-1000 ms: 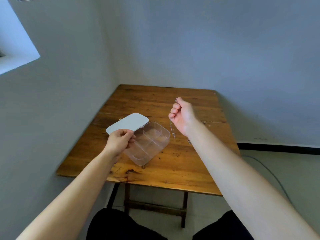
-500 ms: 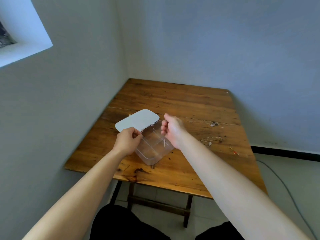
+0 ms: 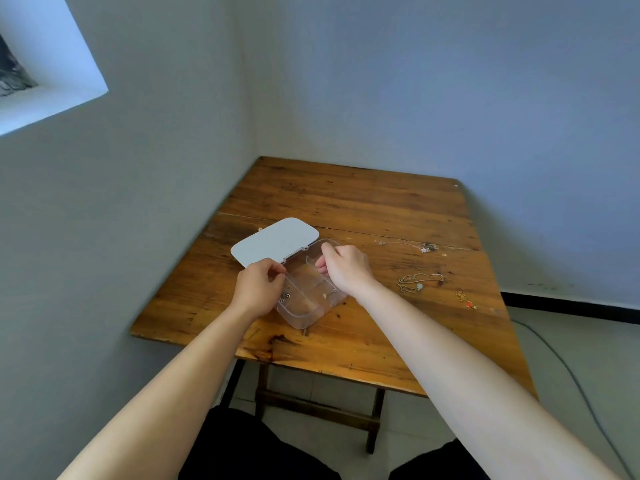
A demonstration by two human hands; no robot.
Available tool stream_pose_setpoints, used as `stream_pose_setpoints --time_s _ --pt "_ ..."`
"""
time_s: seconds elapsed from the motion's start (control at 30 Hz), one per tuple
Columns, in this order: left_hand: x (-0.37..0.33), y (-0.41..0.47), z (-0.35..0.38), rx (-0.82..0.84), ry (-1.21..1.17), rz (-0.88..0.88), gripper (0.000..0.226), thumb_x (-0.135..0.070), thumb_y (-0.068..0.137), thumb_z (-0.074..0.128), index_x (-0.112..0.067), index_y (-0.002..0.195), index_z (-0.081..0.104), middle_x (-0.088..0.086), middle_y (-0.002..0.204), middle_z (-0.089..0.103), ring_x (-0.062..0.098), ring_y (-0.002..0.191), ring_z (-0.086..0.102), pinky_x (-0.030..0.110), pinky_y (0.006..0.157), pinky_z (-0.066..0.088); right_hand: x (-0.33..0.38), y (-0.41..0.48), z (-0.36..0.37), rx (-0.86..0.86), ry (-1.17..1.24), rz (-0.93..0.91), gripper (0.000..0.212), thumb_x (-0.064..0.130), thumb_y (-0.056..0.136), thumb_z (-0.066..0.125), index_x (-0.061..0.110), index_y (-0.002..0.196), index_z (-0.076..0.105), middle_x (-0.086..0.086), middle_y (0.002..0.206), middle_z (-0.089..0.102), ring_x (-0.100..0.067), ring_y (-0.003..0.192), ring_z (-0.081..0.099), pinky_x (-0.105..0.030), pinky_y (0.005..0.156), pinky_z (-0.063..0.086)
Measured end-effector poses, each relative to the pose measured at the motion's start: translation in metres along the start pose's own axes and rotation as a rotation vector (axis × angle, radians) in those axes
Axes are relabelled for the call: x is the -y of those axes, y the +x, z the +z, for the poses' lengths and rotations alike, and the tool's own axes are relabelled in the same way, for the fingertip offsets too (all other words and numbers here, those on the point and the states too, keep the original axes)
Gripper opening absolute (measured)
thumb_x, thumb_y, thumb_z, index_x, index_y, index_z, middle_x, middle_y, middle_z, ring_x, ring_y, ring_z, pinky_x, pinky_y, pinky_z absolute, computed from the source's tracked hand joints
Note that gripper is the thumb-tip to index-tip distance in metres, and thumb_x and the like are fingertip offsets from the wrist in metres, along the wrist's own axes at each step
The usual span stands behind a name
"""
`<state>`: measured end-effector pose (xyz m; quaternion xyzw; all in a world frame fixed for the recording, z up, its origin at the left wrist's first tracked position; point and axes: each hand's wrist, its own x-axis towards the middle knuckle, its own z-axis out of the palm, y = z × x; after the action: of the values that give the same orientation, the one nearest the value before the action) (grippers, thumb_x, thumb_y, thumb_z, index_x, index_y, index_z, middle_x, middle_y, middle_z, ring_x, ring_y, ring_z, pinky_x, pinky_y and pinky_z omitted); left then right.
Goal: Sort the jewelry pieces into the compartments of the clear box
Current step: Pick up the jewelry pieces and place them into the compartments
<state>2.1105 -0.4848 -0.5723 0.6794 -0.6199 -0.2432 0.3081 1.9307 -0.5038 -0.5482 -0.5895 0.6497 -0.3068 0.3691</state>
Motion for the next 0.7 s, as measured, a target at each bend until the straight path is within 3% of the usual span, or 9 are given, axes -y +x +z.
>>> stream_pose_setpoints --time_s 0.07,0.17,0.27,0.33,0.43,0.5,0.6,0.7 --pt "0.0 0.001 0.001 0.009 0.02 -0.009 0.011 -0.015 0.093 0.062 -0.02 0.1 0.069 -0.002 0.088 0.069 0.006 0.074 0.06 0.018 0.054 0.042 -0.002 -0.003 -0.008 0.009 -0.04 -0.048 0.051 0.045 0.105 0.031 0.026 0.083 0.073 0.012 0.076 0.072 -0.012 0.087 0.065 -0.028 0.074 0.043" --pt "-0.004 0.002 0.002 -0.006 0.071 0.007 0.014 -0.015 0.093 0.061 -0.017 0.104 0.069 0.0 0.095 0.069 0.005 0.074 0.057 0.017 0.053 0.04 -0.01 -0.009 -0.025 0.001 -0.05 -0.115 0.049 0.047 0.106 0.028 0.024 0.11 0.071 0.014 0.081 0.072 -0.012 0.093 0.062 -0.028 0.075 0.038" --pt "-0.014 -0.001 0.007 -0.045 0.167 0.091 0.016 -0.016 0.093 0.06 -0.017 0.107 0.068 0.001 0.097 0.07 0.01 0.075 0.06 0.022 0.054 0.043 -0.031 -0.012 -0.049 -0.067 -0.024 -0.118 0.041 0.044 0.105 0.036 0.024 0.112 0.07 0.016 0.091 0.071 -0.012 0.096 0.062 -0.022 0.069 0.039" --pt "-0.024 -0.004 0.014 -0.087 0.219 0.171 0.018 -0.017 0.093 0.06 -0.015 0.108 0.068 0.004 0.103 0.069 0.018 0.086 0.062 0.029 0.063 0.051 -0.053 -0.015 -0.067 -0.121 -0.047 -0.088 0.032 0.04 0.103 0.044 0.025 0.117 0.069 0.014 0.103 0.068 -0.01 0.097 0.059 -0.018 0.067 0.038" --pt "-0.045 -0.006 0.032 -0.083 0.236 0.243 0.029 -0.019 0.093 0.058 -0.015 0.121 0.065 0.006 0.119 0.067 0.024 0.107 0.059 0.043 0.087 0.053 -0.093 -0.02 -0.091 -0.21 -0.098 0.006 0.029 0.031 0.1 0.054 0.023 0.126 0.063 0.005 0.127 0.062 -0.012 0.109 0.055 -0.025 0.085 0.042" --pt "-0.059 -0.005 0.046 -0.032 0.258 0.269 0.038 -0.021 0.093 0.055 -0.018 0.131 0.058 0.005 0.132 0.061 0.026 0.12 0.054 0.052 0.101 0.045 -0.118 -0.023 -0.106 -0.273 -0.176 0.086 0.035 0.03 0.099 0.057 0.023 0.133 0.057 -0.001 0.138 0.053 -0.02 0.124 0.051 -0.033 0.098 0.041" --pt "-0.078 0.001 0.069 0.052 0.275 0.327 0.047 -0.025 0.094 0.053 -0.019 0.14 0.05 0.007 0.149 0.047 0.029 0.137 0.041 0.055 0.11 0.032 -0.144 -0.026 -0.123 -0.341 -0.295 0.174 0.048 0.037 0.097 0.058 0.021 0.142 0.047 -0.007 0.146 0.044 -0.027 0.134 0.042 -0.044 0.107 0.039" --pt "-0.097 0.014 0.093 0.125 0.32 0.352 0.053 -0.03 0.095 0.055 -0.019 0.146 0.043 0.01 0.157 0.037 0.032 0.144 0.032 0.054 0.115 0.027 -0.155 -0.023 -0.128 -0.269 -0.398 0.167 0.072 0.057 0.095 0.053 0.019 0.153 0.032 -0.01 0.159 0.028 -0.031 0.146 0.029 -0.05 0.115 0.031"
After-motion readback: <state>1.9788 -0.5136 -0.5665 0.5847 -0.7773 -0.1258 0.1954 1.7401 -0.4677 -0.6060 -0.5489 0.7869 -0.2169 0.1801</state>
